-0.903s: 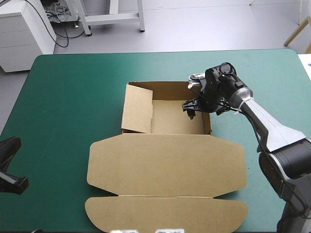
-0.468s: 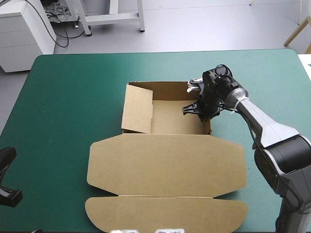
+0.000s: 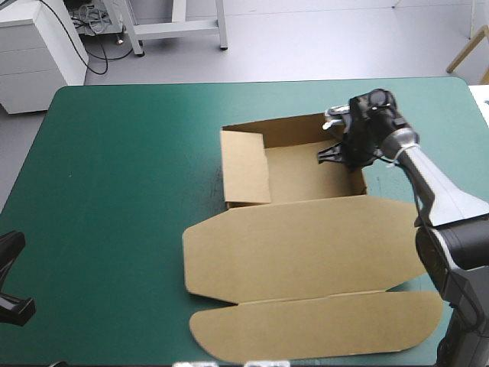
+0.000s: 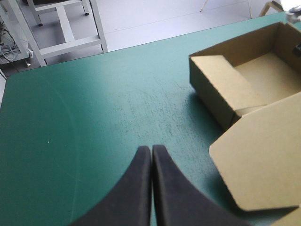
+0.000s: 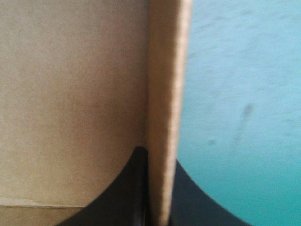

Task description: Fold the box

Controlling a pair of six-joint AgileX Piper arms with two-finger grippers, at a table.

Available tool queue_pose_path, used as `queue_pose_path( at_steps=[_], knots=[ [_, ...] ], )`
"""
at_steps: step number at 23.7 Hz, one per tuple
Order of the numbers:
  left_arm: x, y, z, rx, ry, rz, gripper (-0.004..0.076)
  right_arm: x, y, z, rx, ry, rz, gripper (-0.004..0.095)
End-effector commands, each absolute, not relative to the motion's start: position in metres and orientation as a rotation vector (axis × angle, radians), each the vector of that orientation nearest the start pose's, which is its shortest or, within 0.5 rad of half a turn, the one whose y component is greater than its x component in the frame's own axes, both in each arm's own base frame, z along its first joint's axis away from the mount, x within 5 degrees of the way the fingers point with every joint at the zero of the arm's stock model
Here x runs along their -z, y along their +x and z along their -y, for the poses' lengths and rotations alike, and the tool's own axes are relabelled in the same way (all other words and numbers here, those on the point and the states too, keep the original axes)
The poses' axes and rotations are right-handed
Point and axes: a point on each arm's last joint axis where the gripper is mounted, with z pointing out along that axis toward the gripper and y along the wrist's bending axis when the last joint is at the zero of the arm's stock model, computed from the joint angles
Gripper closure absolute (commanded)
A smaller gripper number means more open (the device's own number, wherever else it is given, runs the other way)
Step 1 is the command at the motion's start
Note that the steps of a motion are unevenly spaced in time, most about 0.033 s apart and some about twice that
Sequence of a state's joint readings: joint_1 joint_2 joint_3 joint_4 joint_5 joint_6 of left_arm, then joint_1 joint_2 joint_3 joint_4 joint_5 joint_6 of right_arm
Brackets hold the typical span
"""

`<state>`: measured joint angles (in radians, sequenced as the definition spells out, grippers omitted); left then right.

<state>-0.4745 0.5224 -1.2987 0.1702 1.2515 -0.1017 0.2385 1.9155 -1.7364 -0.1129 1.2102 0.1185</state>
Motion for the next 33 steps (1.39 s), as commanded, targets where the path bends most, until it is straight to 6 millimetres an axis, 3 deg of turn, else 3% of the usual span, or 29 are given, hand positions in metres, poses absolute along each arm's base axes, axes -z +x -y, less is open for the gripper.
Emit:
queue_pose_path(
  at_steps=[1, 6, 11, 12, 16, 19, 23, 25, 30, 33],
  knots=[
    [-0.469, 0.011, -0.013, 0.161, 0.299, -1.968, 0.0734, -0.347, 0.398, -0.018, 0.213, -0.068, -2.676, 0.0927],
    [-0.469, 0.011, -0.014, 0.141, 0.295, -1.966, 0.0734, -0.358, 0.393, 0.075, 0.296, 0.201, -2.637, 0.0927],
    [-0.469, 0.011, -0.014, 0.143, 0.296, -1.966, 0.0734, -0.355, 0.378, 0.152, 0.366, 0.439, -2.589, 0.0927],
    [-0.469, 0.011, -0.014, 0.146, 0.296, -1.966, 0.0734, -0.351, 0.372, 0.177, 0.390, 0.509, -2.570, 0.0927],
    [-0.469, 0.012, -0.014, 0.142, 0.295, -1.962, 0.0734, -0.341, 0.357, 0.216, 0.373, 0.653, -2.566, 0.0924],
    [-0.470, 0.012, -0.015, 0.131, 0.290, -1.954, 0.0734, -0.340, 0.354, 0.220, 0.325, 0.662, -2.567, 0.0810],
    [-0.464, 0.016, -0.014, 0.114, 0.295, -1.984, 0.0734, -0.339, 0.350, 0.219, 0.333, 0.685, -2.607, 0.0143],
    [-0.462, 0.017, -0.013, 0.112, 0.297, -1.991, 0.0734, -0.339, 0.348, 0.217, 0.305, 0.700, -2.636, 0.0002],
    [-0.463, 0.017, -0.015, 0.094, 0.294, -1.982, 0.0734, -0.376, 0.338, 0.194, 0.128, 0.623, -2.532, -0.0010],
    [-0.463, 0.017, -0.015, 0.092, 0.293, -1.982, 0.0734, -0.408, 0.323, 0.165, 0.008, 0.514, -2.448, -0.0006]
  ],
)
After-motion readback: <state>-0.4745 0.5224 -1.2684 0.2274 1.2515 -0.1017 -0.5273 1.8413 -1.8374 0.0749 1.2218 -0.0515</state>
